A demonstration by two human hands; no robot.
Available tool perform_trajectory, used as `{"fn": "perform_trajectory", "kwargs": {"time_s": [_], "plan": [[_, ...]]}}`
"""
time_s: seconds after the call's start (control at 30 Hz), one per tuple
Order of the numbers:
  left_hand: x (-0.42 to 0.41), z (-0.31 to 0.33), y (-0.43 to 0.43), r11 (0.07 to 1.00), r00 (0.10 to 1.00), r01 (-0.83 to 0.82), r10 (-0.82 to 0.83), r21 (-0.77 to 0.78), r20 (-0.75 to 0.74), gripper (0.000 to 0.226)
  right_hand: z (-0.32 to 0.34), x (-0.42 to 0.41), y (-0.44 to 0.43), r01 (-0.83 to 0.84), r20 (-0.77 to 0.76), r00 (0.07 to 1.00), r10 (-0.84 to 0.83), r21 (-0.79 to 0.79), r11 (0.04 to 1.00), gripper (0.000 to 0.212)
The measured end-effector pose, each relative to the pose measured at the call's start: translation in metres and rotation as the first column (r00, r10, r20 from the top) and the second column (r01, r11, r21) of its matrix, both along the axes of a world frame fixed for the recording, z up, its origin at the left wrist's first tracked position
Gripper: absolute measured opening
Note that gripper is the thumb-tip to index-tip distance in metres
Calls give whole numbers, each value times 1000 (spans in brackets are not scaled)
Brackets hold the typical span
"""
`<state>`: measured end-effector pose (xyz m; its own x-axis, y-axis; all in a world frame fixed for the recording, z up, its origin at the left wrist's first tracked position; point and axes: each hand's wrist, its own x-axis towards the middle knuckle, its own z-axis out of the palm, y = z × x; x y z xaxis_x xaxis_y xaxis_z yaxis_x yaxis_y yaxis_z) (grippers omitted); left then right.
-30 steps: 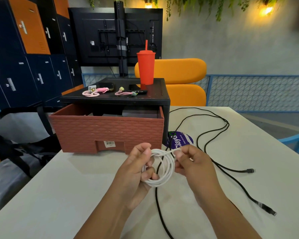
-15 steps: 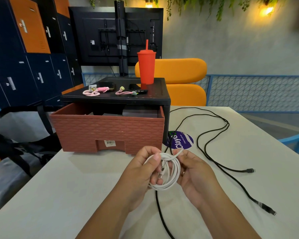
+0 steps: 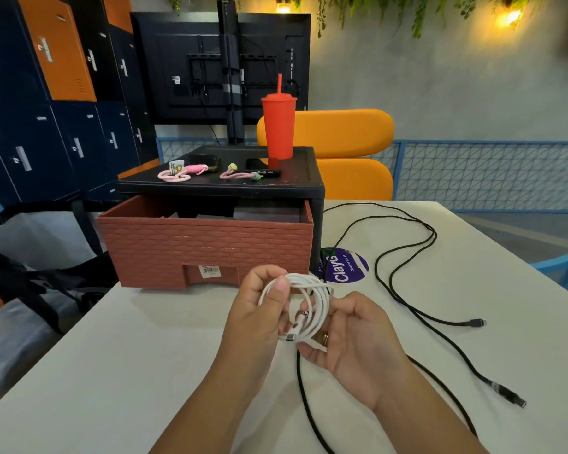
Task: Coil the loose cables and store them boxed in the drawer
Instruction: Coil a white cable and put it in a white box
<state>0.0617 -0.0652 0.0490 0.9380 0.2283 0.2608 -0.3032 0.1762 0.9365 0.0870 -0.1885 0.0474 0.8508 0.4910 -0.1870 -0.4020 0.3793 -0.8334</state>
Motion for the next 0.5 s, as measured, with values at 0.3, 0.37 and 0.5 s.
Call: {"fn": "perform_trajectory", "kwargs": {"time_s": [0.3,0.37,0.5], "plan": [[-3,-2,-6,989,992,-102,93,112,84,17,0,-8,9,-1,151,988,38,-240,971,15],[-4,-1,-9,994,994,-76,69,82,83,20,3,-9,8,-40,126,990,71,-235,971,13],[-3,-1,-9,995,994,-75,69,67,85,25,6,-10,6,-112,74,990,123,-139,984,16]]}}
